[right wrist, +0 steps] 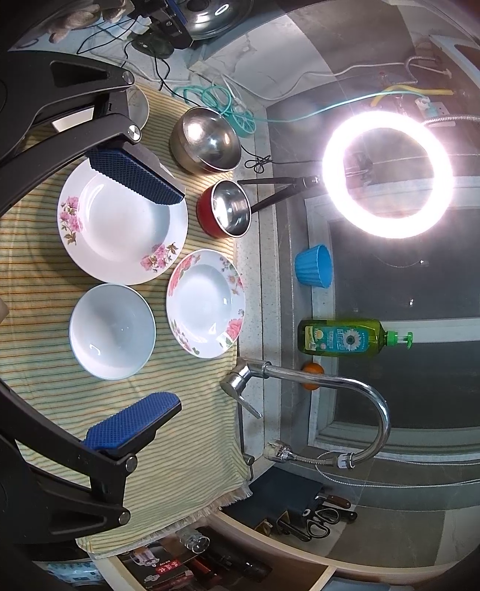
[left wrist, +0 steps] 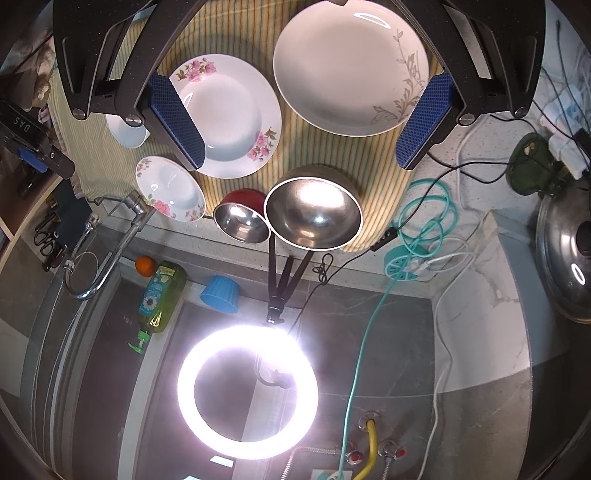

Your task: Organize plates and bowls

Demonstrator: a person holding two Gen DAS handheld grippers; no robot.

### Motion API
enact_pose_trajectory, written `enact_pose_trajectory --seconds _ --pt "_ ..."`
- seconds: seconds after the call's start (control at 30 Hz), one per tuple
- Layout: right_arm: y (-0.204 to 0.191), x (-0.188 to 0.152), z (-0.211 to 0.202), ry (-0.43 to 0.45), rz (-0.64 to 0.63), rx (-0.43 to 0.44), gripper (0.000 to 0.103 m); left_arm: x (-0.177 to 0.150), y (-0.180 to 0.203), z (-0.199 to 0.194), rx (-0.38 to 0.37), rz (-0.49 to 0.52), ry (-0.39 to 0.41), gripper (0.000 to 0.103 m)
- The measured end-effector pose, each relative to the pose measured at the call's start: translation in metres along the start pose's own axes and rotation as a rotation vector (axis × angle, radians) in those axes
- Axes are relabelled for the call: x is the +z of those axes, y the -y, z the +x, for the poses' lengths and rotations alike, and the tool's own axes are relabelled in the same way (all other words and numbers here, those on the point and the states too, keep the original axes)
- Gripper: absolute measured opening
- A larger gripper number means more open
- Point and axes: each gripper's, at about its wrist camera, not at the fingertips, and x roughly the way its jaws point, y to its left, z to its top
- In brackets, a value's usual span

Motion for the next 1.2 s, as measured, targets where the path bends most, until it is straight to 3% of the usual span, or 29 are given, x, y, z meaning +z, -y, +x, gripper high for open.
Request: enact_pose_trajectory --seconds 0.37,0.7,0.8,1.03,1.2 --pt "0.003 -0.002 0.008 -0.029 0.006 -0.005 0.103 0.004 0.003 0.013 -0.024 0.014 -0.037 0.102" --pt "0.015 -0.021 0.014 -0.093 0.031 0.047 0.103 -0.001 -0.001 0.034 -0.073 0.014 -0.121 0.102" --pt "0.022 -0.03 0.014 -0.113 0.05 0.07 0.103 -0.002 0.0 0.041 -0.094 0.021 -0.147 0.093" --pt "0.03 -0.058 0.021 -0.213 0.094 0.158 0.076 -0.01 -0.003 0.062 -0.18 -0.002 -0.235 0.072" --pt "0.03 -0.082 0.034 -0.309 0.132 0.264 0.07 -0.016 -0.006 0.08 -0.232 -0.033 -0.309 0.071"
